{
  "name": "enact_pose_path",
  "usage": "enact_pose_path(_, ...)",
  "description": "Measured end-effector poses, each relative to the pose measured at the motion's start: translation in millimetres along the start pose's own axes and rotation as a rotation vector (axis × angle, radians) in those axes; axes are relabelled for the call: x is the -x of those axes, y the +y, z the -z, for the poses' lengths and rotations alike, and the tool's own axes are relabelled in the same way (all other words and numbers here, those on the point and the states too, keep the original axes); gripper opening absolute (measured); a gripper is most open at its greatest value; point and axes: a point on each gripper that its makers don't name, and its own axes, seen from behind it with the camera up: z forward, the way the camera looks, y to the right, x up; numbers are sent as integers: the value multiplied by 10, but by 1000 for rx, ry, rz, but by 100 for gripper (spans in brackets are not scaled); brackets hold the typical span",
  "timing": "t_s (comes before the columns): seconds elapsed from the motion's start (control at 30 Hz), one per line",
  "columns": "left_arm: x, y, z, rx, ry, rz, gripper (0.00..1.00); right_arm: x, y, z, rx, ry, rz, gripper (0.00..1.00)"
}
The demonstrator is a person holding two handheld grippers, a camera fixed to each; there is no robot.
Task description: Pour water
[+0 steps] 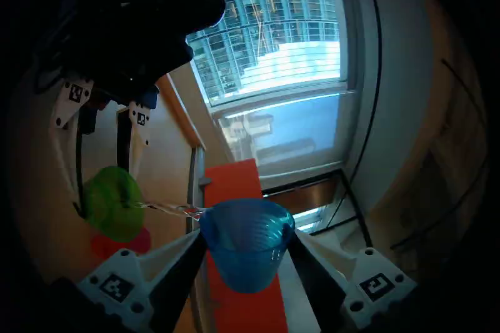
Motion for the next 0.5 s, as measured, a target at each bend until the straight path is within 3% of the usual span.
enact_pose_path(0.5,-27,3,-7,1,4,-2,82,-34,119,8,26,5,80,89)
